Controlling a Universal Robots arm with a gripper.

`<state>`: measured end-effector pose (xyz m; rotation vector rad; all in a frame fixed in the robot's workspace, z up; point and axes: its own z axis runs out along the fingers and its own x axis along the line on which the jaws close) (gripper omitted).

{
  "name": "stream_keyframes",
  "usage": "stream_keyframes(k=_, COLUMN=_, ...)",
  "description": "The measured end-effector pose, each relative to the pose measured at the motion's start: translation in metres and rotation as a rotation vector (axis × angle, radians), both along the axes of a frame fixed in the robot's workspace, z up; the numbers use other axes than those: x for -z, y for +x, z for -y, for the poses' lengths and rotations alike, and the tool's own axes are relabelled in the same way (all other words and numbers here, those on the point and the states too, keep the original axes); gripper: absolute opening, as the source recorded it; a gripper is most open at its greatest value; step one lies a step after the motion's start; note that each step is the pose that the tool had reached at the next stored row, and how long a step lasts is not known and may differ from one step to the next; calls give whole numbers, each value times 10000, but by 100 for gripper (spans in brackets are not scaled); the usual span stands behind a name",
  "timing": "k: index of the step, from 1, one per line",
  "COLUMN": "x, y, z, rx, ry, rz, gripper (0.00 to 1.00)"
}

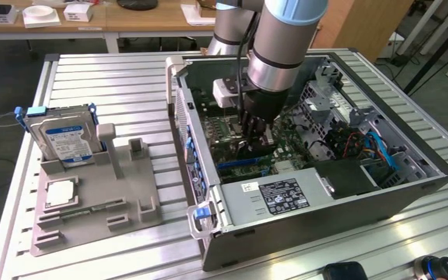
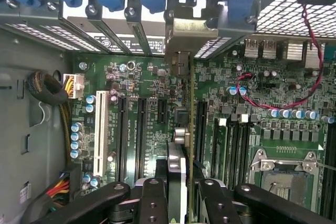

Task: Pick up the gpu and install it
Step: 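Insert the gpu into the slot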

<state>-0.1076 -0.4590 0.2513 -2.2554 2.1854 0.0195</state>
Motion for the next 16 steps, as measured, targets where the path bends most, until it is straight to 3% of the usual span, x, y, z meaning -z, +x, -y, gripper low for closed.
stream_keyframes(k=16, x=37, y=-27, z=0, rx=110, ry=1, rz=1, gripper=28)
